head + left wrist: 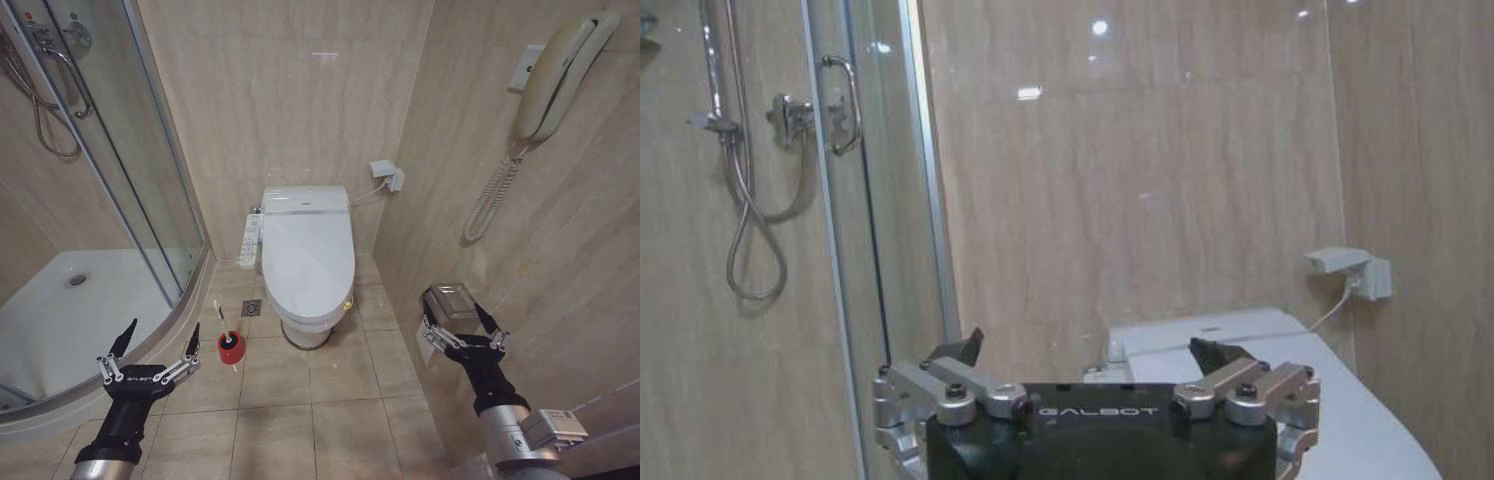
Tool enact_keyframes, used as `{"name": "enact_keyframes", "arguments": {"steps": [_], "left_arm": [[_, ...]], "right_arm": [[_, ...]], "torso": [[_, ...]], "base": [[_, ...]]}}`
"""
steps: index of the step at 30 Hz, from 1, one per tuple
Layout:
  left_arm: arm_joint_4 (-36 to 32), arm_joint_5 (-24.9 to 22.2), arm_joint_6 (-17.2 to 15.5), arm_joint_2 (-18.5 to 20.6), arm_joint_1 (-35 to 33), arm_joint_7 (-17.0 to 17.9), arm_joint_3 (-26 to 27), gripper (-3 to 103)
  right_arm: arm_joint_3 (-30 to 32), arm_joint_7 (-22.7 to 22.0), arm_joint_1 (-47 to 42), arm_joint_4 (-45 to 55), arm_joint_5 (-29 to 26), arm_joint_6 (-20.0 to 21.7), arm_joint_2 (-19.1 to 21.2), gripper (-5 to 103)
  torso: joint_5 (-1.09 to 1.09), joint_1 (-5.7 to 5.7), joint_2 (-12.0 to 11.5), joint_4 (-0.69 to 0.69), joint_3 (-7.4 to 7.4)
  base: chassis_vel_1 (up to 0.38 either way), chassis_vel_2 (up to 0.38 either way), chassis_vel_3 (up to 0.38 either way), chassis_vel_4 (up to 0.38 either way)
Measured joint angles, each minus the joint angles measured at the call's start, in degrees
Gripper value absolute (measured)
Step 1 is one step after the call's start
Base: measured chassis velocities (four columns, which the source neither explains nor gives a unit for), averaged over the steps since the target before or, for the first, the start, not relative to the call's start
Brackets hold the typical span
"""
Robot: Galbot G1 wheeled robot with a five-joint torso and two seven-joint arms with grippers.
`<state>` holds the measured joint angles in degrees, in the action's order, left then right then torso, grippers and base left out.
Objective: Open the toilet lid, clean the toilet bowl with a toilet brush, close the toilet lid, and flush.
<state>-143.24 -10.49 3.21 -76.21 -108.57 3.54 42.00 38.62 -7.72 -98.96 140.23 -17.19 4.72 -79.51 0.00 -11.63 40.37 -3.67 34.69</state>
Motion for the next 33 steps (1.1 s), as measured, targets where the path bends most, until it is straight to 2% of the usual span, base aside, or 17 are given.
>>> {"name": "enact_keyframes", "arguments": {"steps": [33], "left_arm": [[0.0, 0.0, 0.0, 0.0, 0.0, 0.0, 0.0, 100]], "right_arm": [[0.0, 0.0, 0.0, 0.0, 0.0, 0.0, 0.0, 100]], "torso": [[0.00, 0.00, 0.0, 0.00, 0.00]], "base": [[0.000, 0.000, 0.000, 0.000]]}}
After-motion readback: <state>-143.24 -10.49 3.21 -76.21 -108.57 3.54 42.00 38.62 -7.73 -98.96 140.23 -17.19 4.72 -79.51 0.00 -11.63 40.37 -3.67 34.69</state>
